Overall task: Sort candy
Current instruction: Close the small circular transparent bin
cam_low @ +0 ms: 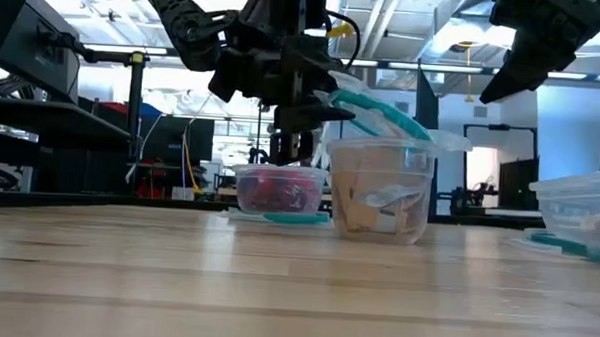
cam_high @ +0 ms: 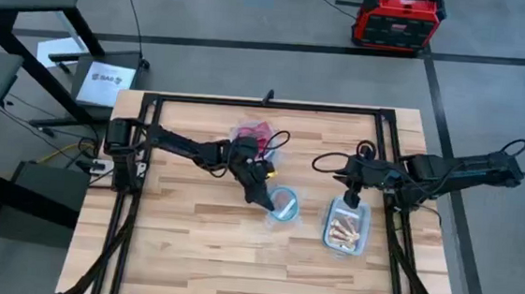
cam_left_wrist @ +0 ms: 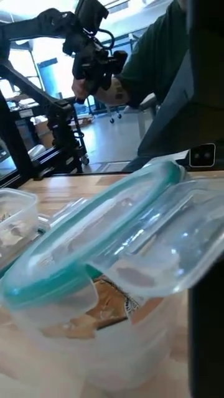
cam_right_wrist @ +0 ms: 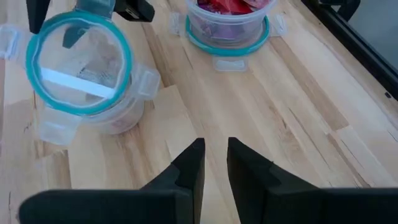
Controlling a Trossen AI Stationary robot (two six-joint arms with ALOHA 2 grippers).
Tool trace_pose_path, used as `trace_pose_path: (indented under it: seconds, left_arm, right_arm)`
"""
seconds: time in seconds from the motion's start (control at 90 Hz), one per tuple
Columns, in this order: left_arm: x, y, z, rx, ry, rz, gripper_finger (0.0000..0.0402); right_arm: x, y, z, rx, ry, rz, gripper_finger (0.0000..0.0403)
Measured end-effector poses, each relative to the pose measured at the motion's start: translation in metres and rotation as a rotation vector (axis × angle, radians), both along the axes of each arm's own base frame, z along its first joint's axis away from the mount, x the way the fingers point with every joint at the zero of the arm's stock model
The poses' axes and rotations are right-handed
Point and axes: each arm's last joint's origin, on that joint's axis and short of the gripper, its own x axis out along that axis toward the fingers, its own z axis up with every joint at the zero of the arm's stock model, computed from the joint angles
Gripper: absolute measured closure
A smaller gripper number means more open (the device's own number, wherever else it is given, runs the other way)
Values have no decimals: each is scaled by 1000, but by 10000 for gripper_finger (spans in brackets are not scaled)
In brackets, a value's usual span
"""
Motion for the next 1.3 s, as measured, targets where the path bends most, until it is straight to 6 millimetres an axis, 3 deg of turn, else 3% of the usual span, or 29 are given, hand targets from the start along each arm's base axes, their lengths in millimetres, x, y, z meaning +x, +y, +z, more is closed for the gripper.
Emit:
trace_pose_path:
  seconds: [0.444, 0.644, 0.822, 1.0, 1.144, 1.3]
  left_arm:
    - [-6, 10, -10, 35, 70, -24, 277]
    - [-1, 11, -4, 84, 16, -12, 277]
    - [0, 10, -3, 129, 2, 2, 277]
    - [0, 10, -4, 152, -7, 1, 276]
    - [0, 10, -4, 161, -9, 6, 276]
    - [-2, 10, -7, 163, 27, 5, 276]
  right_arm:
    - [5, 1, 2, 28, -38, 14, 349]
    - [47, 17, -3, 71, -127, 226, 349]
    - [94, 34, -33, 21, -119, 309, 349]
    - [129, 44, -58, 21, -204, 331, 349]
    - [142, 47, -81, 53, -167, 349, 349]
    - [138, 46, -84, 83, -88, 318, 355]
